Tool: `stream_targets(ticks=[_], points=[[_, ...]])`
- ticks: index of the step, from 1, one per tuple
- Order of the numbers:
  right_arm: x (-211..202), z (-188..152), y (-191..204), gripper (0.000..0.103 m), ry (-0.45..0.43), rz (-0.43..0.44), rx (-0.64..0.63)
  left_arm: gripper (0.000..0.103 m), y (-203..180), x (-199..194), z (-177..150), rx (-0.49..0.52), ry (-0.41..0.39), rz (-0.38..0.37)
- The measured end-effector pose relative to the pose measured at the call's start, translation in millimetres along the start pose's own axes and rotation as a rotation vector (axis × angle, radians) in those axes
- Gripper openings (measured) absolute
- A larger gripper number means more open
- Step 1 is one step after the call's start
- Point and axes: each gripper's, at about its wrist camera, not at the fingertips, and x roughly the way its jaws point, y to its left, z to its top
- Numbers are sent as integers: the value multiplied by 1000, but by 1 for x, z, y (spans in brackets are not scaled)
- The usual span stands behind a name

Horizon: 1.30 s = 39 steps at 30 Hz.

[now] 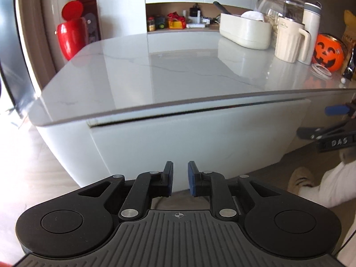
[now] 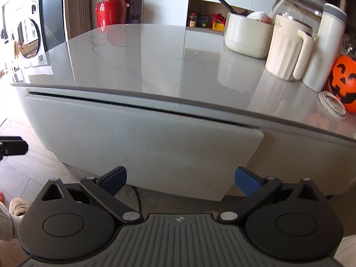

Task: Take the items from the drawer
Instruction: 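Move both tools toward the drawer front of the white island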

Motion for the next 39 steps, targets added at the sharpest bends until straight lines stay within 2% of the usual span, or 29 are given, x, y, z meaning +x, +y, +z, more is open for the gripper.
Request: stream_targets(ticks=[2,6,9,13,18,19,21,24,27,36,39], points=[[3,7,-14,103,-36,-57,-36,19,30,-4,8,6,-36,71],[15,16,-48,103,-29,-118,13,18,87,-12,26,-213,-90,89],[27,19,-67,103,16,-120,72,19,97,-14,37,-206,-120,133],[37,24,-71,103,47,-66,36,19,96,-14,49,-173,-123,92],[39,31,-65,103,33,-24,-70,19,100,-11,45,-247,-149,4],[41,32,-67,103,35,-20,-58,19,105,-7,39,-265,-146,-12],[41,26,-68,103,49,-1,-23,19,111,5,31,-291,-81,-26],[50,23,-68,103,84,9,-12,19,118,12,22,-284,-38,-13],[55,19,-67,103,92,6,-34,19,127,17,15,-322,13,5],[60,24,-71,103,89,-3,-12,18,131,14,12,-347,23,-28],[57,22,-68,103,78,3,-22,18,127,15,11,-338,29,-80]])
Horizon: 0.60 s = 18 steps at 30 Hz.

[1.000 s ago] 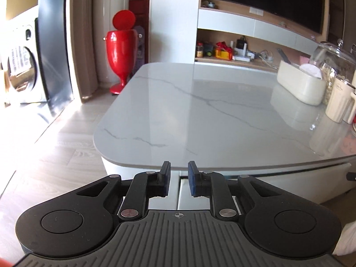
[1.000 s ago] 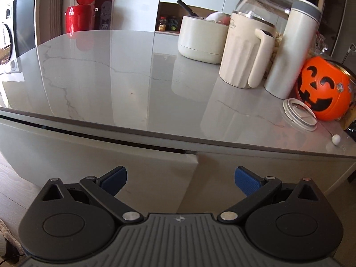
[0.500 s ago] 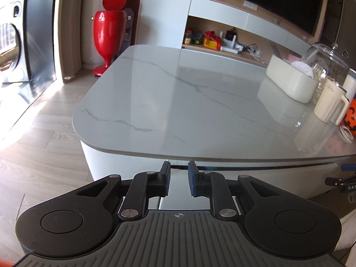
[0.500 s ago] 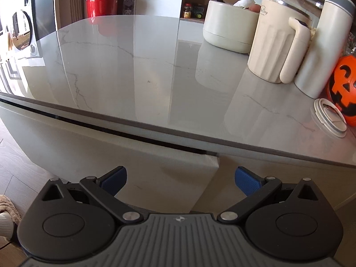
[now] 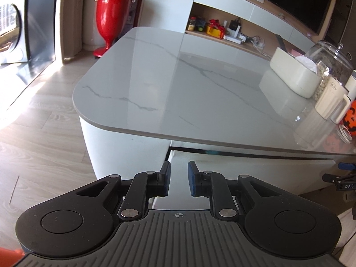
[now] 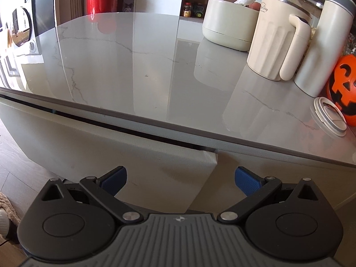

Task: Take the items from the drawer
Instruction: 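Move both tools toward the drawer front of the white island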

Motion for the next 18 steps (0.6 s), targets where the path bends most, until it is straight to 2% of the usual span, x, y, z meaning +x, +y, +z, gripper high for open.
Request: stream_targets(ticks=[2,5,9,13,18], points=[[1,0,2,103,0,4,-14,19,-3,2,-4,31,13,-40],[1,0,4,103,1,8,-19,19,-7,5,-7,58,8,-36],[1,3,4,103,-5,28,-8,19,4,9,3,-28,-48,4],[3,3,6,103,3,30,-25,19,12,15,7,-90,-20,21],[-1,7,-3,103,-14,59,32,19,10,20,8,-80,14,0]])
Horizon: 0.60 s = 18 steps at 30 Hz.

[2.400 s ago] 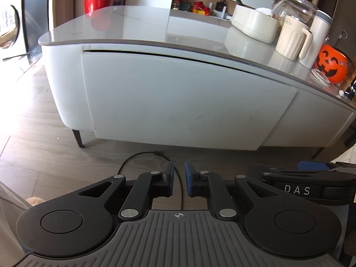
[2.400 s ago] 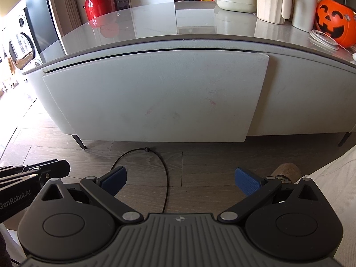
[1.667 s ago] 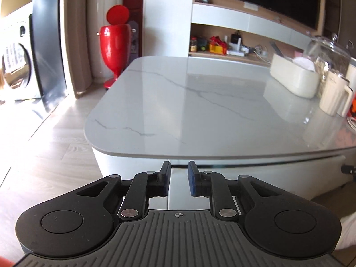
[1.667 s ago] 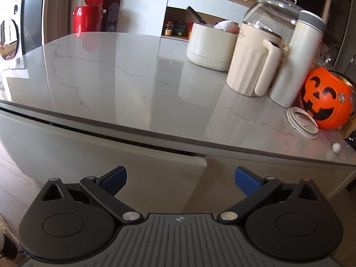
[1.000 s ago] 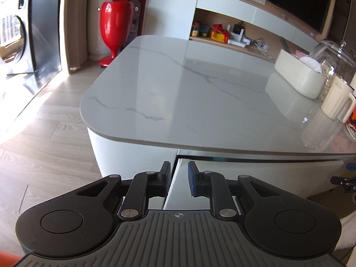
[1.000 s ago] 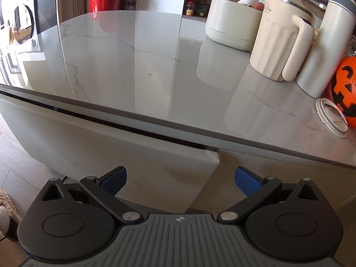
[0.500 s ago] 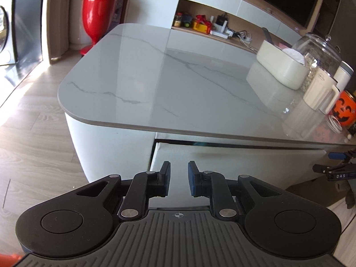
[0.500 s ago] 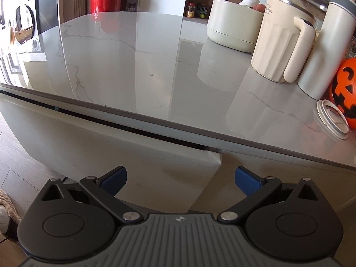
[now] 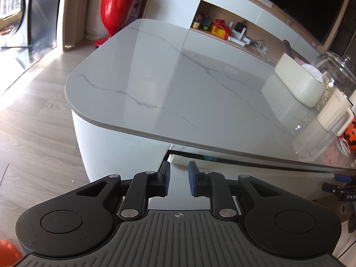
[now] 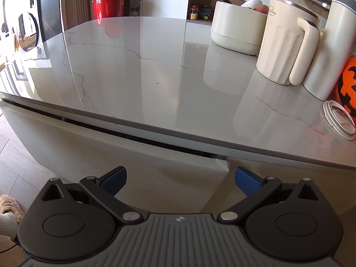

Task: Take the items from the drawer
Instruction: 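Move both tools toward the drawer front of the white island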

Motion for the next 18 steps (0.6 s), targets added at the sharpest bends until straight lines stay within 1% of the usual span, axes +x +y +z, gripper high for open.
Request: stream_targets(ticks=[4,6,10,13,18], points=[[10,11,-16,103,51,62,112,19,-3,1,4,7,-1,6],[17,15,-22,103,71,64,150,19,-3,1,5,3,-3,2],[26,19,-23,103,99,109,145,19,1,3,4,-15,10,15],[27,17,-18,103,87,91,111,19,6,5,3,-40,19,22],[21,10,-23,103,68,123,106,19,16,4,8,-127,-1,-22]])
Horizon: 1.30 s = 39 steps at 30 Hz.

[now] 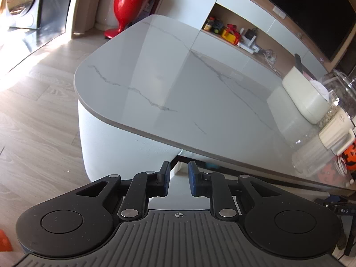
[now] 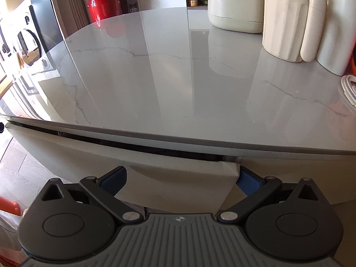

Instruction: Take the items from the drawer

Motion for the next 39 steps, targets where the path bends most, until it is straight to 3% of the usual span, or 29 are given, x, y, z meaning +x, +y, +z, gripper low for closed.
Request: stream_targets(ticks=[8,11,14,18,22,26,33,39], points=[[-7,-10,7,103,9,7,-69,21,-12,10,-4,49,21,16],[-9,-6,1,103,7,28,-9,22,-13,11,-3,48,25,20],[-25,2,8,103,-107,16,8,22,-9,11,-2,23,39,11],[-15,15,28,103,-68,32,48,27,-7,10,-4,15,59,1],[-4,21,64,103,-43,9,-20,27,-8,6,-7,44,62,-5],[6,25,86,103,-23,-55,12,27,-12,-4,-7,80,4,-18],[11,29,88,103,18,-89,59,27,-61,-9,-11,263,-54,-47],[2,19,86,103,34,-59,34,27,-100,7,-22,274,-26,-103]])
